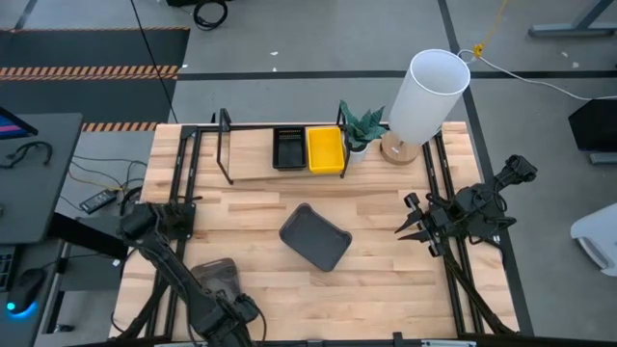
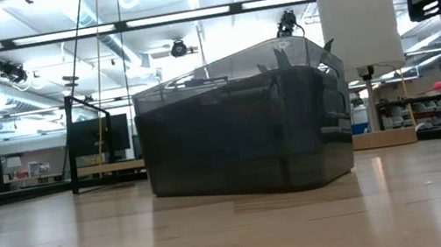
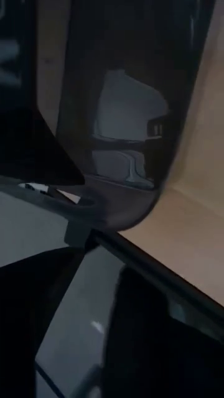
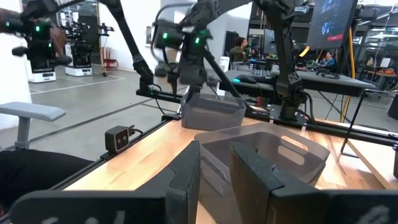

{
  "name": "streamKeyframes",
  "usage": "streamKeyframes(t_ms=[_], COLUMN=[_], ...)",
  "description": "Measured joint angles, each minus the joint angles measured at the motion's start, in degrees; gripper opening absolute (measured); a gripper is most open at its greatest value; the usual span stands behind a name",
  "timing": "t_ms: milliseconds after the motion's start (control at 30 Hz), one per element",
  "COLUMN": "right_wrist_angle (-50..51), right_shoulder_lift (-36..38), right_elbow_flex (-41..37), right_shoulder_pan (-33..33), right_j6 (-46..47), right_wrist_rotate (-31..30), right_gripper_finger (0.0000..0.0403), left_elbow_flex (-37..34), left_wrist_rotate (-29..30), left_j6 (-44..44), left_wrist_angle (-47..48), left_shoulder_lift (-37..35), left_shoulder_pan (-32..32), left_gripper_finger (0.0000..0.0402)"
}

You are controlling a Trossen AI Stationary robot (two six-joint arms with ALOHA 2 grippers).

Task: Stack baskets on shelf by color
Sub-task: Stack the bottom black bin on top of the top black bin

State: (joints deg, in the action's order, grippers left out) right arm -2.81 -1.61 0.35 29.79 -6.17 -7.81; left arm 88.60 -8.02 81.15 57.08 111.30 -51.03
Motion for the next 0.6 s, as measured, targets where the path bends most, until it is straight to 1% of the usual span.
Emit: streamKeyframes(t_ms=[133, 267, 467, 600], right_wrist_angle=[-0.20, -0.18, -0.16, -0.18], right_shoulder_lift=[0.00, 0.00, 0.00, 0.00], right_elbow_flex=[0.01, 0.01, 0.00, 0.00], right_shoulder_pan=[0.00, -0.01, -0.01, 0.00], right_j6=[0.01, 0.01, 0.00, 0.01], right_wrist_rotate=[0.00, 0.00, 0.00, 0.00], right_gripper_finger=[0.0090, 0.0090, 0.0090, 0.0090], left_elbow_flex=[0.00, -0.02, -0.02, -0.02], left_wrist_rotate=[-4.38, -6.95, -6.98, -5.97], left_j6=[-3.67, -3.80, 0.49, -2.12], left_wrist_angle=[-0.11, 0.06, -0.49, -2.53], left_shoulder_lift=[3.03, 4.20, 4.18, 4.18], left_shoulder_pan=[0.62, 1.94, 4.98, 6.91], left_gripper_finger=[0.0177, 0.0161, 0.0105, 0.0052])
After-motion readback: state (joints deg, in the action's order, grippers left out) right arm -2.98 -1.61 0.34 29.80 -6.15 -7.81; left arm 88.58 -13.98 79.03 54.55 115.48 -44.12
